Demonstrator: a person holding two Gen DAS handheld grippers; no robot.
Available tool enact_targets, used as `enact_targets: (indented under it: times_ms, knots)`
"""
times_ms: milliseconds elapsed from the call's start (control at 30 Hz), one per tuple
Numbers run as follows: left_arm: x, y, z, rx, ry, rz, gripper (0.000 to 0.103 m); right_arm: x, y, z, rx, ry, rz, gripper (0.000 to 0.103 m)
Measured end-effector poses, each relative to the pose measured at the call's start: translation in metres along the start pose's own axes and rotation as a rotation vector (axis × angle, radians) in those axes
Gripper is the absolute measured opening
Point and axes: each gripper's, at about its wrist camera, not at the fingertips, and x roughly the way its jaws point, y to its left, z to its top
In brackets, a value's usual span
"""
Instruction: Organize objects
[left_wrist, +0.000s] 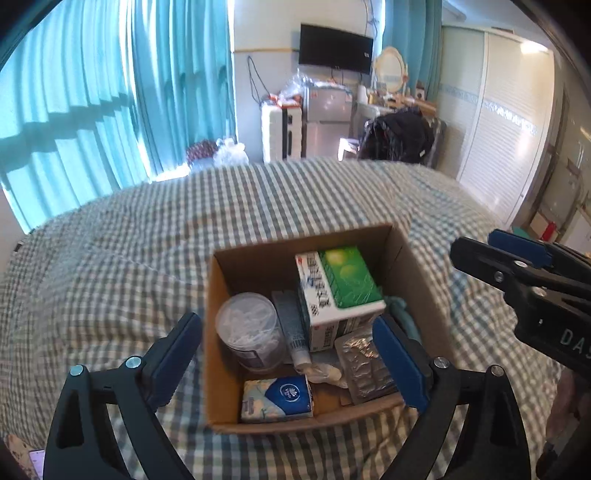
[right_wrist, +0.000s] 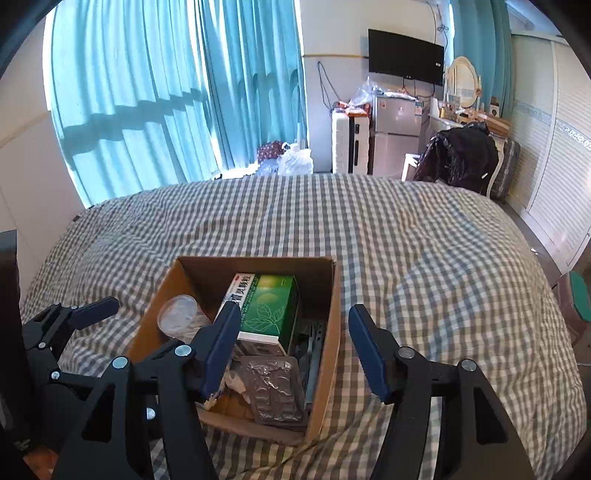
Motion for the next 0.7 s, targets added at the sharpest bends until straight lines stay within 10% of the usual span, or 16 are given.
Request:
enact_targets:
  times_ms: [700]
  knots:
    - [-0.199, 0.0, 0.016, -0.043, -0.335, 0.081, 0.103, -0.223, 0.014, 0.007, -0.093, -0.381, -0.06, 0.102]
